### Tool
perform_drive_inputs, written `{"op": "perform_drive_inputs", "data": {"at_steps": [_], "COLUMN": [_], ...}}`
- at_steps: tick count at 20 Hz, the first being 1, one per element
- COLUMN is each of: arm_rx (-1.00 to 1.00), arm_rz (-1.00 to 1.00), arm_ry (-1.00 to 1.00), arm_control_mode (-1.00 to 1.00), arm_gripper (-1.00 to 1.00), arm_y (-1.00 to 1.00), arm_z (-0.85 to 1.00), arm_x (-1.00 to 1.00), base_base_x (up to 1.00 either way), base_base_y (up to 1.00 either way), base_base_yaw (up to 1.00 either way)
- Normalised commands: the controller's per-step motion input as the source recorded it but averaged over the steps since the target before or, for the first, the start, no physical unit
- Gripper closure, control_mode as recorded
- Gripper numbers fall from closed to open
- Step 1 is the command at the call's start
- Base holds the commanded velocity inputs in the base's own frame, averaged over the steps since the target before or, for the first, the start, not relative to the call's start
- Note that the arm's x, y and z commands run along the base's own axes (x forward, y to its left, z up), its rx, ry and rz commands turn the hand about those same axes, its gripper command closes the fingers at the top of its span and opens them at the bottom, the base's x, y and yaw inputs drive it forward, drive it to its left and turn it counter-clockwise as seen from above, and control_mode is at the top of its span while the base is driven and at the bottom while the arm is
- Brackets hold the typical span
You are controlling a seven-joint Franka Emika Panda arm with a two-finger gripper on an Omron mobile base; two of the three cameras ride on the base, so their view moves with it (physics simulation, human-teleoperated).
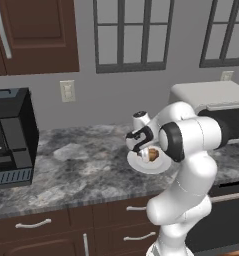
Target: Place the chicken drumstick on the counter behind the older chicken drumstick on the same shelf of the fridge to maintain FIFO order. Close the fridge door when finished.
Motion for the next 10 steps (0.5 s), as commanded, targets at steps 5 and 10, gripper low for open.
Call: {"op": "perform_drive_inputs", "data": {"at_steps": [5,10], "arm_rx": [-0.03,-0.05], "arm_rz": [0.0,0.0], "arm_ry": [-0.05,-0.27], "arm_control_mode": [-1.0,-1.0], "arm_gripper": [1.0,1.0], "arm_y": [0.0,-0.03], "arm_z": [0.03,0.66], "arm_x": [-0.1,-0.73], "base_base_x": [0.0,0.0], "base_base_y": [0.0,0.0], "base_base_yaw": [0.0,0.0]}}
